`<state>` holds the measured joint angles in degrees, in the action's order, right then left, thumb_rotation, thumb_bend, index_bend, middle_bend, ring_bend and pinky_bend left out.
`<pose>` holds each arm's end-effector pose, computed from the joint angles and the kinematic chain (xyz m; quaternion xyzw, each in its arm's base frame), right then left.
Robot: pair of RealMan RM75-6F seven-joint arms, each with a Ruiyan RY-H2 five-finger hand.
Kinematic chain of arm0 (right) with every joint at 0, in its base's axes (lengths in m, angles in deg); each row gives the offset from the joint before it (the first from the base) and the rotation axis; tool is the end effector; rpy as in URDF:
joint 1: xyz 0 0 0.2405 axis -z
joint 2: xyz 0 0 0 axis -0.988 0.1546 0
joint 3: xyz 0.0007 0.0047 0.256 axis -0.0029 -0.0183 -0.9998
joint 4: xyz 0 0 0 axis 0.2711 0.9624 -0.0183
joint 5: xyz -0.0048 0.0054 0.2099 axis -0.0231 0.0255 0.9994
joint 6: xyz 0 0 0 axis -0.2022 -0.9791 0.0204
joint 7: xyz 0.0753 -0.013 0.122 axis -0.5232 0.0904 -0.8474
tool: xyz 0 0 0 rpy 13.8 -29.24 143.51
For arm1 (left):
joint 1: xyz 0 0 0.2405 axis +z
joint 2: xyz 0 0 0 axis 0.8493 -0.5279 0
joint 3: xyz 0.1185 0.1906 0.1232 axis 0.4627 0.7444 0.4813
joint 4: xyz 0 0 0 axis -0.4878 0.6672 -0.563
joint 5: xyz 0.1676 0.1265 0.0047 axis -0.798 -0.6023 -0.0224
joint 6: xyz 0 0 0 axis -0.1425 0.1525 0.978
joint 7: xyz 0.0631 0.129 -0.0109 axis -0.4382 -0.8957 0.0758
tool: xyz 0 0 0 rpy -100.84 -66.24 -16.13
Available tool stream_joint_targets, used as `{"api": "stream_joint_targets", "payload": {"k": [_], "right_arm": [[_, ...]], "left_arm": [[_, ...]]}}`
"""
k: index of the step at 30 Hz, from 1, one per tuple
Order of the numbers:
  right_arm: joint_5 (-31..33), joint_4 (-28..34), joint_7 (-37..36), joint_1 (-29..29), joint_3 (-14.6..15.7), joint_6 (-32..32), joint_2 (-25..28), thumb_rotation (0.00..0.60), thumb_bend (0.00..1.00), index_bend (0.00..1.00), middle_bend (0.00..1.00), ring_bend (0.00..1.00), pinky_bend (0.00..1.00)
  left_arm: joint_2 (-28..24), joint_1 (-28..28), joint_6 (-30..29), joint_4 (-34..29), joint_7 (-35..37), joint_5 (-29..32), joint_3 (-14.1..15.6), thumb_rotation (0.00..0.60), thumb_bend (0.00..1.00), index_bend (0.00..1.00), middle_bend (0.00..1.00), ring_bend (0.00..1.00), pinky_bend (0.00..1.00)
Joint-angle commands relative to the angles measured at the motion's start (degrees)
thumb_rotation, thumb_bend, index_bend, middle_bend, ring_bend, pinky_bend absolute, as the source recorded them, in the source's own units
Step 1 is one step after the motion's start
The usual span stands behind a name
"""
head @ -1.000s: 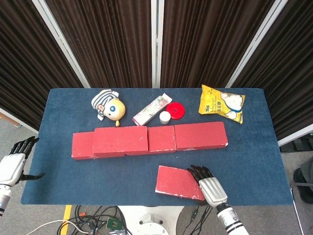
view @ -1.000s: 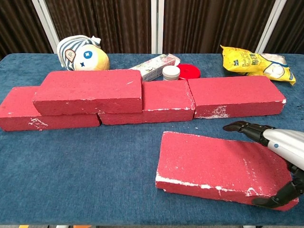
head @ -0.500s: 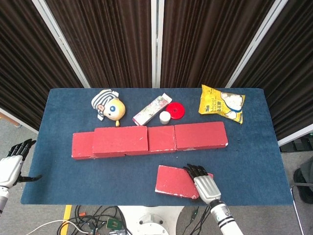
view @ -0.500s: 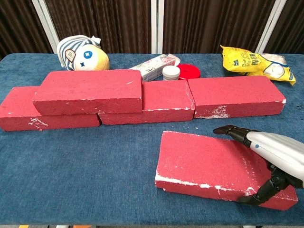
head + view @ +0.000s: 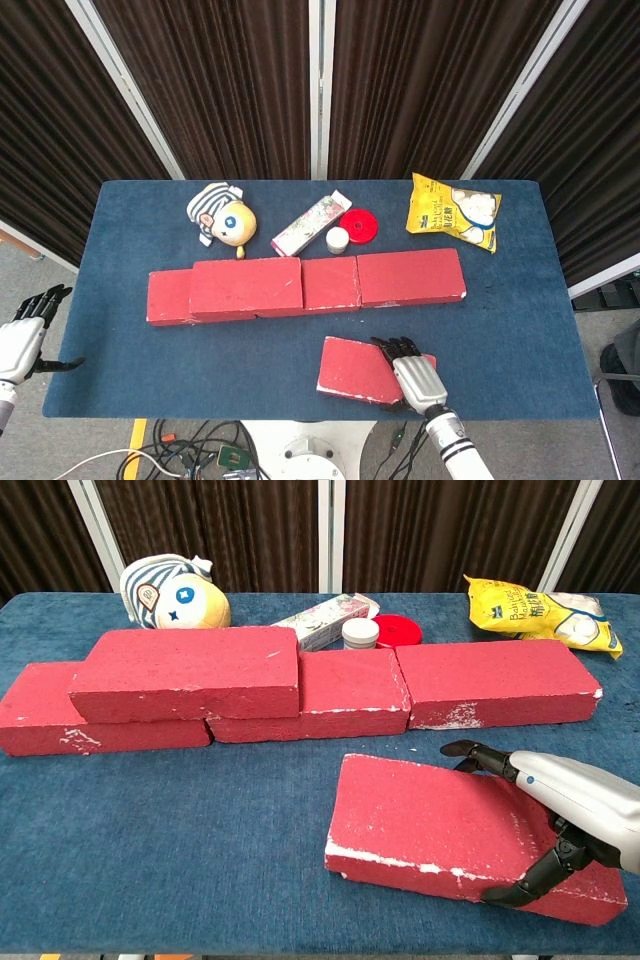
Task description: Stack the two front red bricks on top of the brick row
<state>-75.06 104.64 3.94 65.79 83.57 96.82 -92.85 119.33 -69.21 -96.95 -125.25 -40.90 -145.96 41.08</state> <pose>-0.1861 -0.1749 -0.0448 0.6802 -0.5438 0.3344 0.3603 -0.3440 0.1967 0.1638 -0.5824 -0.5198 -0.3281 0.5319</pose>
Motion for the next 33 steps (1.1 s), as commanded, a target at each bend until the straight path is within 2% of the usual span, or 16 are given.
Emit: {"api": "stream_joint_targets", "payload": {"k": [1, 8, 12, 17, 21, 28, 33], "right_arm": [[0.57, 0.32, -0.40, -0.22, 0.00, -0.14, 0.21, 0.600, 0.05, 0.00, 0.25, 0.17, 0.00], [-0.45, 0.82, -0.99, -0.24, 0.00, 1.55, 0.94, 0.600, 0.07, 0.00, 0.26, 0.17, 0.00], [-2.93, 2.43, -2.23, -0.45, -0.25, 2.78, 3.33, 0.600, 0.09, 0.00, 0.26, 0.17, 0.00], [-8.57, 4.49, -3.45, -1.31, -1.92, 5.62, 9.70, 0.600, 0.10, 0.00, 0.27, 0.19, 0.00], [-10.47, 5.18, -6.70, -3.63, -5.08, 4.74, 16.70, 0.600, 0.10, 0.00, 0.27, 0.20, 0.00], [-16.06, -3.19, -21.53, -10.46, -9.15, -1.62, 26.78, 0.600, 0.10, 0.00, 0.27, 0.24, 0.00], [-18.85, -10.24, -31.23, -16.16, -9.73, -8.11, 29.52, 0.600, 0.10, 0.00, 0.26, 0.22, 0.00]], "left_arm": [[0.17, 0.04, 0.26, 0.16, -0.07, 0.18, -0.13, 0.600, 0.00, 0.00, 0.00, 0.00, 0.00], [0.35, 0.21, 0.63, 0.23, -0.09, 0.38, -0.42, 0.600, 0.00, 0.00, 0.00, 0.00, 0.00], [0.24, 0.39, 0.50, -0.05, 0.06, 0.24, -0.57, 0.600, 0.00, 0.00, 0.00, 0.00, 0.00], [-0.15, 0.36, 0.82, -0.64, 0.53, 0.14, -0.79, 0.600, 0.00, 0.00, 0.00, 0.00, 0.00], [-0.45, 0.24, 1.14, -1.36, 0.44, 0.16, -0.94, 0.600, 0.00, 0.00, 0.00, 0.00, 0.00], [-0.86, -0.54, 2.43, -2.88, -0.43, 0.98, -1.59, 0.600, 0.00, 0.00, 0.00, 0.00, 0.00], [-0.99, -1.10, 3.62, -3.93, -1.32, 1.88, -1.89, 0.600, 0.00, 0.00, 0.00, 0.00, 0.00]]}}
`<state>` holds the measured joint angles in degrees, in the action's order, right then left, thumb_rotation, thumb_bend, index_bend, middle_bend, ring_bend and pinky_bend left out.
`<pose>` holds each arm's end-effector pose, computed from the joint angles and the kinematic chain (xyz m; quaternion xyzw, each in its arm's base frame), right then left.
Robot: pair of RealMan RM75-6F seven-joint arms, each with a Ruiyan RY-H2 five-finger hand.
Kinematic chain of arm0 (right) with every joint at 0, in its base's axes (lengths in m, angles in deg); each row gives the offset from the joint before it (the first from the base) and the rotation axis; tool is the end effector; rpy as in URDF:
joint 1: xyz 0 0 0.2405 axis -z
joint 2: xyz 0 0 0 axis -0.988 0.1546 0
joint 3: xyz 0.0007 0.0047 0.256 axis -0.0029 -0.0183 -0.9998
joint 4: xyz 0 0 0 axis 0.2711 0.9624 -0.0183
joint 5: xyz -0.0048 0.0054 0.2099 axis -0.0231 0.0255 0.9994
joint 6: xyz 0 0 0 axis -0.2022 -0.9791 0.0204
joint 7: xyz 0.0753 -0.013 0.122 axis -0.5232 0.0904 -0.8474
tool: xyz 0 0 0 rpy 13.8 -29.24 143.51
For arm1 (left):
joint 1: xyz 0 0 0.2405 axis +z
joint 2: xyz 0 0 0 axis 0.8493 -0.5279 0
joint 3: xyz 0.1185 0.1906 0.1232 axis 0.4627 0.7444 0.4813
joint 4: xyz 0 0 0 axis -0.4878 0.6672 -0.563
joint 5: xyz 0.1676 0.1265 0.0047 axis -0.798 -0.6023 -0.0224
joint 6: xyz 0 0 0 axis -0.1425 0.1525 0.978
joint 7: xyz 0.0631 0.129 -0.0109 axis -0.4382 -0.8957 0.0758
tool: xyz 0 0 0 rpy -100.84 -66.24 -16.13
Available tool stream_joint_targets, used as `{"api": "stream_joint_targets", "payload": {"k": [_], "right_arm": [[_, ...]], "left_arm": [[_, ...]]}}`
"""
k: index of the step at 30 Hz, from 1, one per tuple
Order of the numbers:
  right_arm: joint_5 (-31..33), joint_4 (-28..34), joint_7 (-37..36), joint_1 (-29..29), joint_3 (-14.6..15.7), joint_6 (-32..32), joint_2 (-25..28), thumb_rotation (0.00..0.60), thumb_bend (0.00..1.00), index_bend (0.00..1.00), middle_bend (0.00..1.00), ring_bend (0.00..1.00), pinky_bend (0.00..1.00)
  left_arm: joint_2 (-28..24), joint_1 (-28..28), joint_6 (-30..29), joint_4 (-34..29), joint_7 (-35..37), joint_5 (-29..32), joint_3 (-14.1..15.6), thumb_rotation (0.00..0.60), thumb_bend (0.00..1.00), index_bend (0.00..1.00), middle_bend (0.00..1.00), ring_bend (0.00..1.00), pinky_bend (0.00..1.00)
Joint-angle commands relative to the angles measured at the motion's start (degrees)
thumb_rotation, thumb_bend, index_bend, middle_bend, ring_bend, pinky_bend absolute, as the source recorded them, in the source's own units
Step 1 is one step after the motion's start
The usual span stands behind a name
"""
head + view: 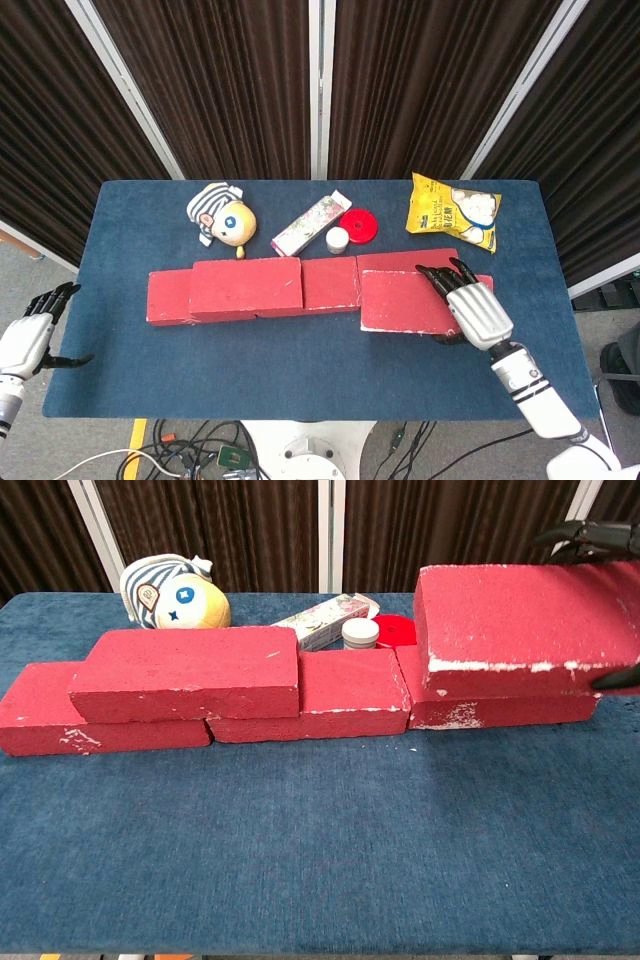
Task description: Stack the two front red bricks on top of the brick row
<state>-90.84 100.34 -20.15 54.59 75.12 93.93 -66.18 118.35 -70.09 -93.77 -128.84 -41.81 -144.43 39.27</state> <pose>-0.2034 -0.2833 0.0982 0.7315 -0.3728 0.4071 0.4002 -0.3319 0.2048 0.1588 -0.5777 -0.5378 -0.3302 0.5176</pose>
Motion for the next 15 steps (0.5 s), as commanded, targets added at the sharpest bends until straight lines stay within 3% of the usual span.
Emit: {"api": "stream_joint_targets", "payload": {"k": [1, 6, 15], "right_arm": [[-3.79, -7.79, -9.33, -6.27, -1.25, -6.42, 2.82, 0.600, 0.10, 0.00, 0.26, 0.21, 0.00], [-6.70, -14.64, -17.77, -11.29, -0.63, -9.93, 1.34, 0.600, 0.10, 0.00, 0.26, 0.21, 0.02], [-10.66, -25.48, -28.98, -16.99, 1.91, -10.21, -4.42, 0.600, 0.09, 0.00, 0.25, 0.21, 0.04]], "left_arm": [[0.05, -0.36, 0.80, -0.55, -0.71, 0.62, -0.11, 0.600, 0.00, 0.00, 0.00, 0.00, 0.00], [0.74, -0.61, 1.68, -1.18, -1.68, 1.93, -0.30, 0.600, 0.00, 0.00, 0.00, 0.00, 0.00], [1.86, -0.52, 1.23, -0.99, -2.20, 1.91, -0.55, 0.600, 0.00, 0.00, 0.00, 0.00, 0.00]]}}
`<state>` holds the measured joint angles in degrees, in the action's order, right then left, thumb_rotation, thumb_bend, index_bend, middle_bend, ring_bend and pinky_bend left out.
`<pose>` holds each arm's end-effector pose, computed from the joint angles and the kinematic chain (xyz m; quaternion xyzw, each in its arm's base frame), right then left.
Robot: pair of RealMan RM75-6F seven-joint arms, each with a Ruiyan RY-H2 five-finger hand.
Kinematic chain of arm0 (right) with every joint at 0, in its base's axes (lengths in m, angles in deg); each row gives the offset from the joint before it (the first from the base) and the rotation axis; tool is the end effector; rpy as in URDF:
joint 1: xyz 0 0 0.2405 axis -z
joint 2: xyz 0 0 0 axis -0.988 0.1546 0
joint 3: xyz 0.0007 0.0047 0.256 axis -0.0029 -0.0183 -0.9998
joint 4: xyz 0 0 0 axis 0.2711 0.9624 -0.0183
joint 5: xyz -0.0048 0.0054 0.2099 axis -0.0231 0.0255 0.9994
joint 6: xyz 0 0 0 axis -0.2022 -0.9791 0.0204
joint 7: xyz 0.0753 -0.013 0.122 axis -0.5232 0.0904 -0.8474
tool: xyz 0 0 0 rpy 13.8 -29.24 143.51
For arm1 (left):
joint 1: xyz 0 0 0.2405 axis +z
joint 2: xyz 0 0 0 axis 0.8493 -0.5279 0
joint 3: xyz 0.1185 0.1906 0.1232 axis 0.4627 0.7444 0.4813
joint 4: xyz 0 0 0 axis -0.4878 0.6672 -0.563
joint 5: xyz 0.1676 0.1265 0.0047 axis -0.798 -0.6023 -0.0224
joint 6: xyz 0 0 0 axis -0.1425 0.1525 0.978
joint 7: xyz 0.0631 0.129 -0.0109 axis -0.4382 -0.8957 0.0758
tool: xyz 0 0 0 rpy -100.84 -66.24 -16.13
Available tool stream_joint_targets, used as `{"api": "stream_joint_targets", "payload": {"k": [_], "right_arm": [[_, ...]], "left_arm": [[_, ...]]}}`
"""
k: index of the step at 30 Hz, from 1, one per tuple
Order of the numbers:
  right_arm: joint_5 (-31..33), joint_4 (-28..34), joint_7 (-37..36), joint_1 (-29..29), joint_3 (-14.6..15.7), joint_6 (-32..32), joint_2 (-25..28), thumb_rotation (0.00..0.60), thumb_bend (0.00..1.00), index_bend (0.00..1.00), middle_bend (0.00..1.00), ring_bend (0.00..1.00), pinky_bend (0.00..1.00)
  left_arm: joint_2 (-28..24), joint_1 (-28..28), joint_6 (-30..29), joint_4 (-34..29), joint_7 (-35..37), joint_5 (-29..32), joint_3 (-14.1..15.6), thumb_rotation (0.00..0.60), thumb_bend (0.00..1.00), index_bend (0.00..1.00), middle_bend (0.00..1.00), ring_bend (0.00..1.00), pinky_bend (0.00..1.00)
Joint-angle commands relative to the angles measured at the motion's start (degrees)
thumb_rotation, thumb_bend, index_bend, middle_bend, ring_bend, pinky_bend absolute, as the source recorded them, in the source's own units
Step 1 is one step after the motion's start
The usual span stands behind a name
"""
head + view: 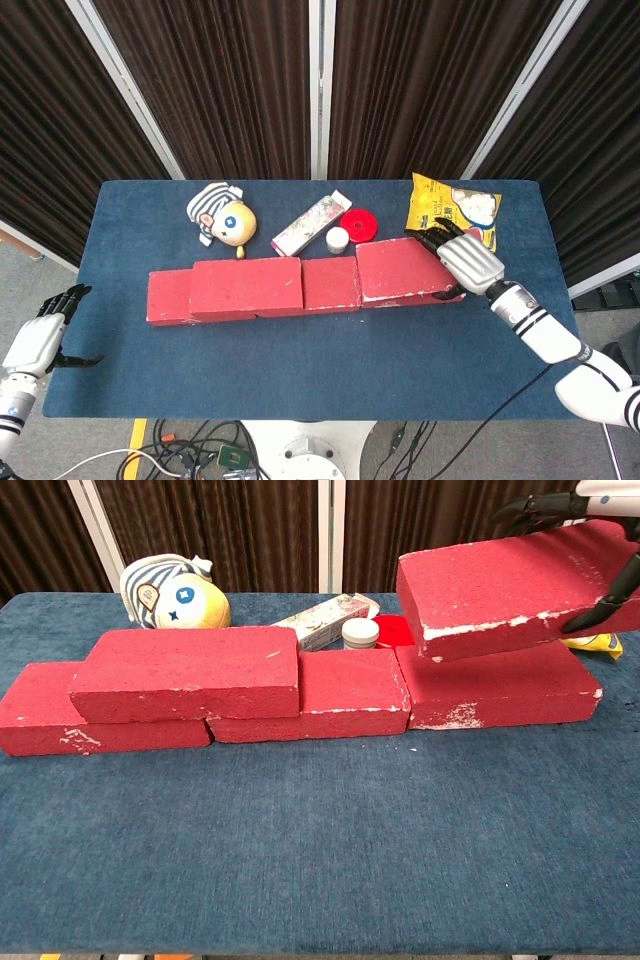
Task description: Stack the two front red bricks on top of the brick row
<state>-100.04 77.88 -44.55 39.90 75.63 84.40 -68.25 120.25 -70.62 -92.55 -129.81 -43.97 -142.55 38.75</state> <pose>-0.2023 -0.3747 0.1065 0.7816 -0.3441 0.3823 0.3530 -0.3273 0.2074 0.1444 -0.5744 -0.5495 -0.3280 0.5104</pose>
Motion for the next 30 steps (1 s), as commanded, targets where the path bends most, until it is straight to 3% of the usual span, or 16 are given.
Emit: {"api": "stream_joint_targets", "payload": {"k": [1, 7, 15, 30], "right_arm": [[-1.61, -3.79, -5.90, -2.66, 1.75, -0.64, -2.92, 0.600, 0.09, 0.00, 0.25, 0.21, 0.04], [-2.09, -9.16, -13.93, -4.39, 3.80, 0.20, -7.24, 0.600, 0.10, 0.00, 0.25, 0.21, 0.04], [-2.15, -14.70, -19.08, -7.25, 6.14, -1.63, -10.90, 0.600, 0.10, 0.00, 0.25, 0.21, 0.04], [0.26, -13.11, -19.89, -10.79, 7.39, -4.71, -12.43, 0.600, 0.07, 0.00, 0.24, 0.21, 0.04]], "left_arm": [[-0.08, 0.02, 0.03, -0.05, -0.01, 0.12, -0.05, 0.600, 0.00, 0.00, 0.00, 0.00, 0.00], [-0.28, -0.14, 0.48, 0.11, 0.25, 0.73, -0.38, 0.600, 0.00, 0.00, 0.00, 0.00, 0.00], [0.54, -0.20, 0.06, 0.86, -0.95, 0.77, -0.58, 0.600, 0.00, 0.00, 0.00, 0.00, 0.00], [2.32, 1.76, -5.60, 2.79, -2.97, -1.53, -0.85, 0.600, 0.00, 0.00, 0.00, 0.00, 0.00]]}}
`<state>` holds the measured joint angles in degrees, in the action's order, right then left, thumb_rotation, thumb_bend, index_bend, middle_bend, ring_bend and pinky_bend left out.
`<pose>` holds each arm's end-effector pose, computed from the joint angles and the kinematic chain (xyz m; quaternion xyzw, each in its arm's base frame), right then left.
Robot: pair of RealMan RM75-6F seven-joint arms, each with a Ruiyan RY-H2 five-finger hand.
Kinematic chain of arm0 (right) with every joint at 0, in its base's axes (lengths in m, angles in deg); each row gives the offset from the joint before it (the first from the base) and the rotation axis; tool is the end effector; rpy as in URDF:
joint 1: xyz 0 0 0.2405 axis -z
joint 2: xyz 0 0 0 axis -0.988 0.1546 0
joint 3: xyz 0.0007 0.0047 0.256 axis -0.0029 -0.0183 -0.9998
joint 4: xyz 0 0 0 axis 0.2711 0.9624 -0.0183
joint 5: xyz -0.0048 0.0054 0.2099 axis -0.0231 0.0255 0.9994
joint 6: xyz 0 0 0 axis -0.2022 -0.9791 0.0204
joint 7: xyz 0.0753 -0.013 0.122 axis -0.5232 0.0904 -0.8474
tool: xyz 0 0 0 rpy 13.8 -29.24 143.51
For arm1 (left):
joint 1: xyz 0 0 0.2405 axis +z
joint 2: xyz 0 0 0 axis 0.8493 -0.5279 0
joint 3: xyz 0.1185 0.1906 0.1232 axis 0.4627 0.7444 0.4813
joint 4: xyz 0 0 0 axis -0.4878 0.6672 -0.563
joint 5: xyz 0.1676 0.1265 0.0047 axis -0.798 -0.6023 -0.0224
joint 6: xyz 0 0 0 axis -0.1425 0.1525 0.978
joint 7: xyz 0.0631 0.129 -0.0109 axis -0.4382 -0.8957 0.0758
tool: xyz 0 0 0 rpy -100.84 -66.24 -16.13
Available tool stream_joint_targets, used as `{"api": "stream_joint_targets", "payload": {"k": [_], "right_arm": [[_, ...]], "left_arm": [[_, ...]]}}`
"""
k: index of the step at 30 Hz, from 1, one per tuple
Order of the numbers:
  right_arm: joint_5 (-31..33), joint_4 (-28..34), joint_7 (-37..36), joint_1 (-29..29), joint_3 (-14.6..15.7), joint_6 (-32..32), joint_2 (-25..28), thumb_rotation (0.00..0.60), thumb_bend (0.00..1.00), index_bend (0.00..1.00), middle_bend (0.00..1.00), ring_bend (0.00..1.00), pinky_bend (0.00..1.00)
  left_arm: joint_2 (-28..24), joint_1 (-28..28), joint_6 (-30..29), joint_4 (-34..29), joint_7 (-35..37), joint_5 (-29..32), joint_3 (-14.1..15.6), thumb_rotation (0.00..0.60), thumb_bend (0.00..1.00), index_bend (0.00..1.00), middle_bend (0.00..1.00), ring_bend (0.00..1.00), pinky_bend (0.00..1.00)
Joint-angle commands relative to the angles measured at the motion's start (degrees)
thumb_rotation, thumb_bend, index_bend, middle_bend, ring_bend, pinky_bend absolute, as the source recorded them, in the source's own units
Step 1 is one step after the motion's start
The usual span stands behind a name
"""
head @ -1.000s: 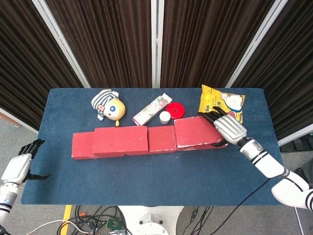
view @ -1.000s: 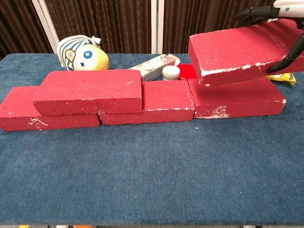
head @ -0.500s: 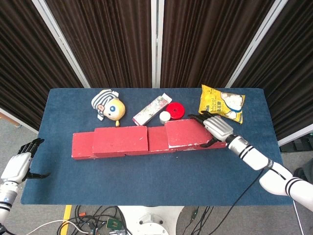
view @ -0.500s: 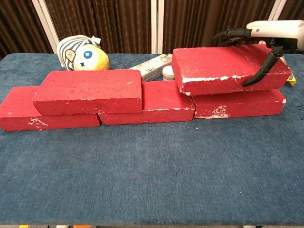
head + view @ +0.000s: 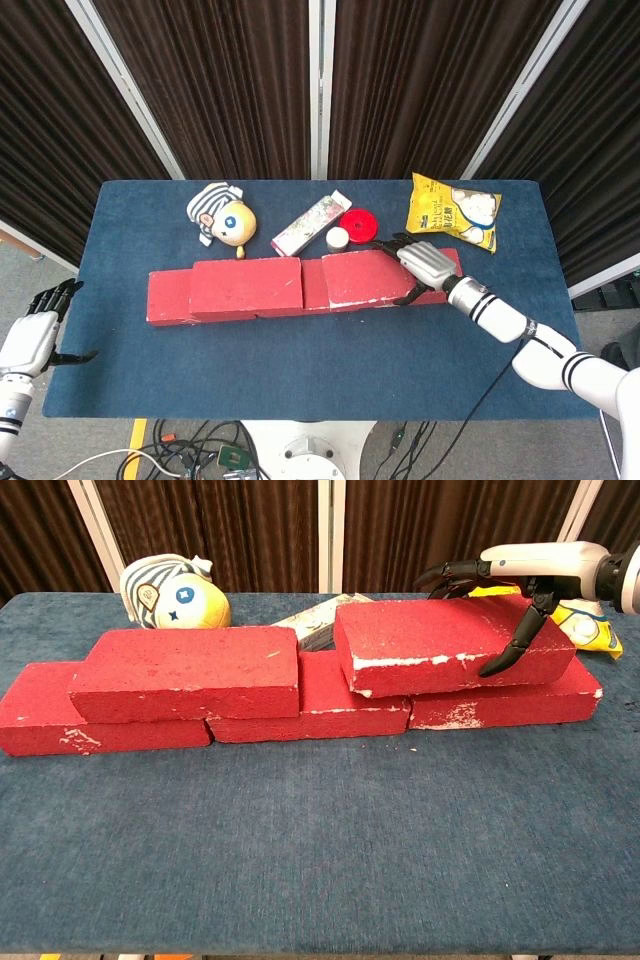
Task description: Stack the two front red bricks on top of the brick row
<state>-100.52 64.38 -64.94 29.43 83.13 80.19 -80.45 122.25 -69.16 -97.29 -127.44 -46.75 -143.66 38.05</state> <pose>-0.1860 -0.4031 0.0362 0.7746 -0.4434 0.3702 0.2576 -0.3302 0.2067 0.1485 -0.5766 -0.5103 -0.3411 0.5393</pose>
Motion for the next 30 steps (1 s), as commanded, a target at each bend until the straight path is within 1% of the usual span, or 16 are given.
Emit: {"api": "stream_joint_targets", "payload": {"k": [1, 5, 11, 16, 19, 22, 30], "right_arm": [[1.10, 0.56, 0.66, -0.44, -0.18, -0.74, -0.31, 0.600, 0.07, 0.00, 0.24, 0.21, 0.04], [2.53, 1.23, 1.63, -0.92, -0.47, -1.82, -0.70, 0.600, 0.06, 0.00, 0.23, 0.21, 0.04], [3.96, 2.18, 4.64, -1.71, -0.83, -3.07, -1.30, 0.600, 0.06, 0.00, 0.23, 0.20, 0.04], [6.47, 2.38, 8.46, -1.90, -1.96, -4.01, -2.19, 0.600, 0.06, 0.00, 0.23, 0.20, 0.04], [8.40, 2.60, 11.91, -1.72, -2.65, -4.68, -2.85, 0.600, 0.09, 0.00, 0.23, 0.20, 0.04], [9.86, 3.19, 13.86, -1.60, -3.10, -5.31, -3.28, 0.600, 0.09, 0.00, 0.23, 0.20, 0.04], [12.01, 3.59, 16.33, -1.43, -4.11, -5.66, -4.60, 0.600, 0.09, 0.00, 0.23, 0.20, 0.04]], "left_arm": [[0.54, 0.42, -1.29, 0.68, -0.28, -0.60, -0.22, 0.600, 0.00, 0.00, 0.00, 0.00, 0.00], [1.61, 0.84, -2.66, 1.80, -0.61, -1.18, -0.37, 0.600, 0.00, 0.00, 0.00, 0.00, 0.00], [1.96, 0.95, -2.46, 2.29, -0.11, -1.39, -0.27, 0.600, 0.00, 0.00, 0.00, 0.00, 0.00], [1.85, 0.99, -2.12, 2.57, 0.62, -1.38, -0.27, 0.600, 0.00, 0.00, 0.00, 0.00, 0.00], [1.89, 1.08, -1.97, 2.95, 1.23, -1.42, -0.22, 0.600, 0.00, 0.00, 0.00, 0.00, 0.00], [1.93, 1.05, -1.55, 3.31, 1.75, -1.44, -0.14, 0.600, 0.00, 0.00, 0.00, 0.00, 0.00], [1.95, 1.06, -1.15, 3.92, 2.70, -1.61, -0.09, 0.600, 0.00, 0.00, 0.00, 0.00, 0.00]]}}
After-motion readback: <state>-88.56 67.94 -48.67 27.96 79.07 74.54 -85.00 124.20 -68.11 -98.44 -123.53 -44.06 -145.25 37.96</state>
